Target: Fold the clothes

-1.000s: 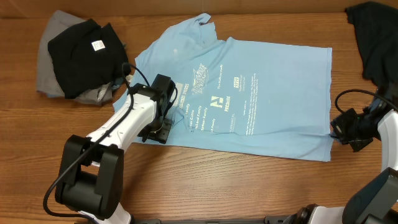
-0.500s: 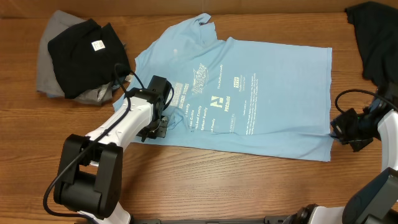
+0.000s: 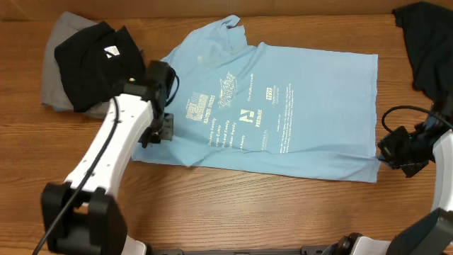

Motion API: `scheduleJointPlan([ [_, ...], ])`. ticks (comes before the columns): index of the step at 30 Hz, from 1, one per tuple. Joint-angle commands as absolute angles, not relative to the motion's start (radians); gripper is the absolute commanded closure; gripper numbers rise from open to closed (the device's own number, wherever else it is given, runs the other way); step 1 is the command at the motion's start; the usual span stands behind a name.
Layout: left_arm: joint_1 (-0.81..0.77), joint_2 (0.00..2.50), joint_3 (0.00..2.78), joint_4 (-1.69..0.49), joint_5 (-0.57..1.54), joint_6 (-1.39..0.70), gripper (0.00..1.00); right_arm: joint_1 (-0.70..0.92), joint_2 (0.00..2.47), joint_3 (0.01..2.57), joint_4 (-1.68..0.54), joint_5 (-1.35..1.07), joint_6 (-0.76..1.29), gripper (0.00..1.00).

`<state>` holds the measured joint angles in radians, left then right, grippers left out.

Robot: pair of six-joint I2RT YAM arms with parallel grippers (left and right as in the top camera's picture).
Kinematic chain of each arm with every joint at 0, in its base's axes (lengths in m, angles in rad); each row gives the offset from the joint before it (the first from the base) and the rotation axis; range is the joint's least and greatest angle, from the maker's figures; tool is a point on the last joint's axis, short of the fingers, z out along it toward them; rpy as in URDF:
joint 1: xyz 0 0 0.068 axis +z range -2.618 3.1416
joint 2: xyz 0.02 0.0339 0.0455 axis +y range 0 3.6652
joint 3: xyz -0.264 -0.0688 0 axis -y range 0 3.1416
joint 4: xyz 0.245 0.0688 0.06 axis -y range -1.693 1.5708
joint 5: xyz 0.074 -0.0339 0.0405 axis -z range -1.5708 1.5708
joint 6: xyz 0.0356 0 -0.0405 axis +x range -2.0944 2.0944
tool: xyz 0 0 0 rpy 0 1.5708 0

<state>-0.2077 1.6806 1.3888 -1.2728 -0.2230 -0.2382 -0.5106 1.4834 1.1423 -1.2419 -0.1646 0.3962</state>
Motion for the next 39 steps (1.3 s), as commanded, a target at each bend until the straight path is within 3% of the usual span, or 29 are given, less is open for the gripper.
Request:
scheduleJointPlan([
  [1, -0.184, 1.623, 1.435, -1.253, -0.273, -0.258, 0.96, -0.514, 1.465, 1.174, -1.228, -0.130, 0.397, 0.96],
  [14, -0.176, 1.626, 1.436, -1.024, -0.254, -0.201, 0.96, -0.514, 1.481, 1.171, -1.033, -0.158, 0.449, 0.96],
  [37, -0.177, 1.760, 1.435, -0.801, -0.236, -0.160, 0.96, -0.512, 1.503, 1.151, -0.905, -0.159, 0.495, 0.96],
  [38, -0.177, 1.760, 1.435, -0.796, -0.236, -0.160, 0.95, -0.512, 1.503, 1.151, -0.901, -0.158, 0.495, 0.95],
  [39, -0.176, 1.760, 1.435, -0.794, -0.236, -0.160, 0.88, -0.512, 1.503, 1.151, -0.897, -0.157, 0.494, 0.82],
])
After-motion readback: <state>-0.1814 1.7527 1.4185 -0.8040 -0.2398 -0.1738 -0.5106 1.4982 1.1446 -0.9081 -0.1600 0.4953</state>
